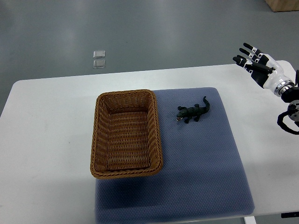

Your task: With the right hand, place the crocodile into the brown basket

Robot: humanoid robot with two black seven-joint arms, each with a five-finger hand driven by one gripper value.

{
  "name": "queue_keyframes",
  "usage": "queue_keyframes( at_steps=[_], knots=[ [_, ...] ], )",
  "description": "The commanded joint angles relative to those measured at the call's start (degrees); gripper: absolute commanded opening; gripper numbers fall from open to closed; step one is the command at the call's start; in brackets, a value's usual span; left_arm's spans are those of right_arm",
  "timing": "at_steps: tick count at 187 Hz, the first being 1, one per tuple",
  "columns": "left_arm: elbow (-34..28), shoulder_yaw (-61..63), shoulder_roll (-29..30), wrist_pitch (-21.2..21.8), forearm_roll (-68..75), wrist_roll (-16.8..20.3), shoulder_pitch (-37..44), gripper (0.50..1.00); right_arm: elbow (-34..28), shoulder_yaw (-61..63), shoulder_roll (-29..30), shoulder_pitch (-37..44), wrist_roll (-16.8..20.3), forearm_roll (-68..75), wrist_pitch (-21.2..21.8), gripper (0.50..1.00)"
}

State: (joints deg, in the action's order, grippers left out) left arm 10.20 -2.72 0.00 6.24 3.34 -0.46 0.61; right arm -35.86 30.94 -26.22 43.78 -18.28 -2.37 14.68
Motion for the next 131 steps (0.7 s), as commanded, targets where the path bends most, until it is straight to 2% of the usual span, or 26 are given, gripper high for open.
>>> queue_keyframes(
  at_steps=[1,131],
  knots=[
    [0.00,-0.01,0.00,0.00,0.00,0.02,0.00,1.000,0.00,-0.01,-0.06,0.08,0.00,0.00,0.00,0.924],
    [0.00,0.08,0.00,0.00,0.00,-0.07,0.00,1.000,0.00,0.08,-0.59,0.43,-0.09,-0.35,0.18,0.924]
  ],
)
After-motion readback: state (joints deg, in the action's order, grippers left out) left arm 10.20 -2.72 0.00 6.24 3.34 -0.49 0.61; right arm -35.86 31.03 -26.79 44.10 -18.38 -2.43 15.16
